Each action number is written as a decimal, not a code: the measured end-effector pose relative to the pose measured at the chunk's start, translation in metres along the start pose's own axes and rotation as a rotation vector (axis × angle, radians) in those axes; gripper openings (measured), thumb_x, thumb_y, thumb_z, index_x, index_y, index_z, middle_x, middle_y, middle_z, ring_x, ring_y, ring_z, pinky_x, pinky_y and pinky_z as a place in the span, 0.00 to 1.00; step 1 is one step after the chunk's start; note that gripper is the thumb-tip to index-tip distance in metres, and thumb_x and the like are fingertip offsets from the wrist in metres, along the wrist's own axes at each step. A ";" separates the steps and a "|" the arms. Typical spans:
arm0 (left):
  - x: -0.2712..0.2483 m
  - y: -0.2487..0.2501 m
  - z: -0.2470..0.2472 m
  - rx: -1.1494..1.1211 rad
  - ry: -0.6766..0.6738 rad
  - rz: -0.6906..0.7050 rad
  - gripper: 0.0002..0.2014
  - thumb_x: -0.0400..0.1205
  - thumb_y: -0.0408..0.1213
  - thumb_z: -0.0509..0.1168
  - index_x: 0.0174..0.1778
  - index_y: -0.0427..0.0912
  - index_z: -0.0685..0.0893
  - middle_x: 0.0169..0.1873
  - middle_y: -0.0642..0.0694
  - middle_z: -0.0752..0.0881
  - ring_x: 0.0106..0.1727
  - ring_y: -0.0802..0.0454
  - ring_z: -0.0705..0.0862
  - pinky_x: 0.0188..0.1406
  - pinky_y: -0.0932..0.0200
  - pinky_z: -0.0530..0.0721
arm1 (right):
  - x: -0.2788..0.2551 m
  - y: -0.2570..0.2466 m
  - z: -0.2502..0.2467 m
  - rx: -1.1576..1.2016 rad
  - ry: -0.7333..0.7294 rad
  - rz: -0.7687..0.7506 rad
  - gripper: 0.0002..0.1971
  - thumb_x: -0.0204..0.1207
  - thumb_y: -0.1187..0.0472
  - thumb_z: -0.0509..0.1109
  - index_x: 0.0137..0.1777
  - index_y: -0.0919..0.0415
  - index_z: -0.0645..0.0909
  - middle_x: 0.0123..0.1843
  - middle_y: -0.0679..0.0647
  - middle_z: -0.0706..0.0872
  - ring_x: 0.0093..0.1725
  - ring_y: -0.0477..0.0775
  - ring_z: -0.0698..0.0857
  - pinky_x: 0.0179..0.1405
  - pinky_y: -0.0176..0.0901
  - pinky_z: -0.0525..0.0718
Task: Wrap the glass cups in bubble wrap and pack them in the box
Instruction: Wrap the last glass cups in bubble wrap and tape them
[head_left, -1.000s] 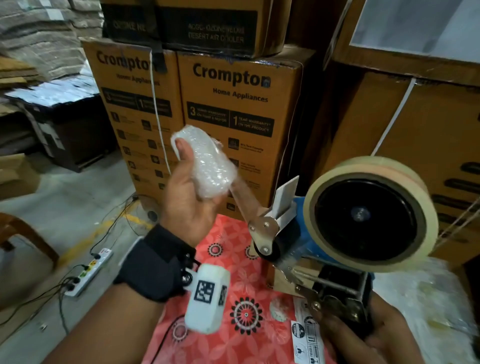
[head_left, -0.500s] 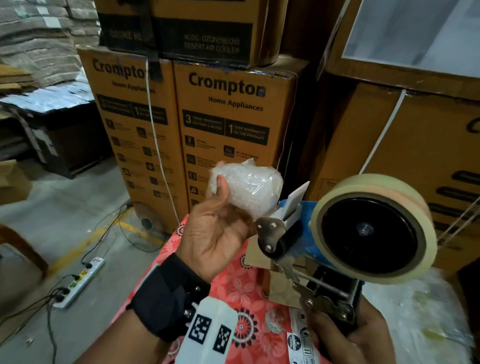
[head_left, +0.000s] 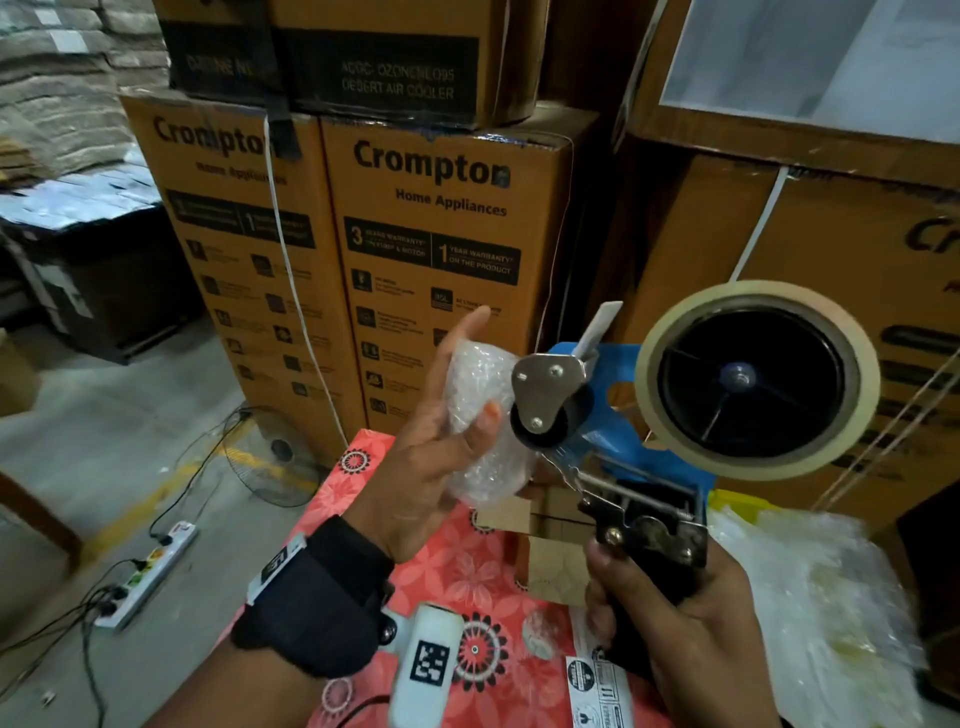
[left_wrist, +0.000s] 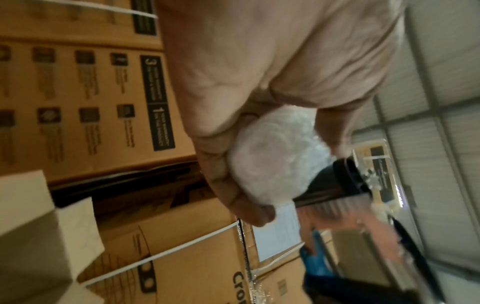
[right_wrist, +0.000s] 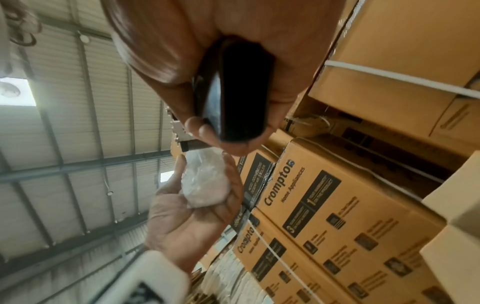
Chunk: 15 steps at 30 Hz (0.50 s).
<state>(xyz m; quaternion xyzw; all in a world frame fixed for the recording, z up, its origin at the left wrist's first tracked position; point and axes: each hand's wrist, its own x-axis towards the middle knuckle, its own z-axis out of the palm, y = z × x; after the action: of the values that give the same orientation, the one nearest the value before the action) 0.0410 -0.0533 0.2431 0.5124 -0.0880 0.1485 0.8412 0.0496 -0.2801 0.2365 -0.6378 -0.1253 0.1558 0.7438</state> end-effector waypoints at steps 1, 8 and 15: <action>0.001 0.001 0.000 0.031 0.017 0.038 0.38 0.84 0.46 0.74 0.89 0.59 0.65 0.80 0.30 0.77 0.77 0.25 0.80 0.68 0.22 0.84 | -0.001 0.000 0.002 -0.012 -0.015 -0.006 0.18 0.70 0.59 0.87 0.47 0.70 0.83 0.27 0.72 0.81 0.24 0.64 0.78 0.22 0.46 0.77; 0.000 -0.004 0.010 -0.026 0.228 0.139 0.18 0.88 0.46 0.66 0.74 0.54 0.79 0.72 0.36 0.86 0.71 0.36 0.86 0.70 0.33 0.87 | 0.004 -0.004 0.014 -0.053 -0.097 -0.081 0.06 0.74 0.59 0.80 0.47 0.56 0.86 0.28 0.67 0.82 0.26 0.64 0.80 0.28 0.53 0.80; 0.010 0.016 -0.013 -0.105 0.381 0.197 0.26 0.93 0.47 0.61 0.86 0.43 0.68 0.66 0.37 0.85 0.62 0.38 0.87 0.57 0.41 0.90 | -0.015 -0.005 0.008 -0.158 -0.088 0.000 0.11 0.65 0.52 0.82 0.47 0.46 0.89 0.26 0.69 0.83 0.25 0.62 0.81 0.26 0.50 0.79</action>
<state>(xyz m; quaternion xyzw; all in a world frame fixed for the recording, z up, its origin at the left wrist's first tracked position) 0.0451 -0.0337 0.2536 0.4197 0.0153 0.3196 0.8494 0.0334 -0.2791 0.2430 -0.6869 -0.1697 0.1733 0.6851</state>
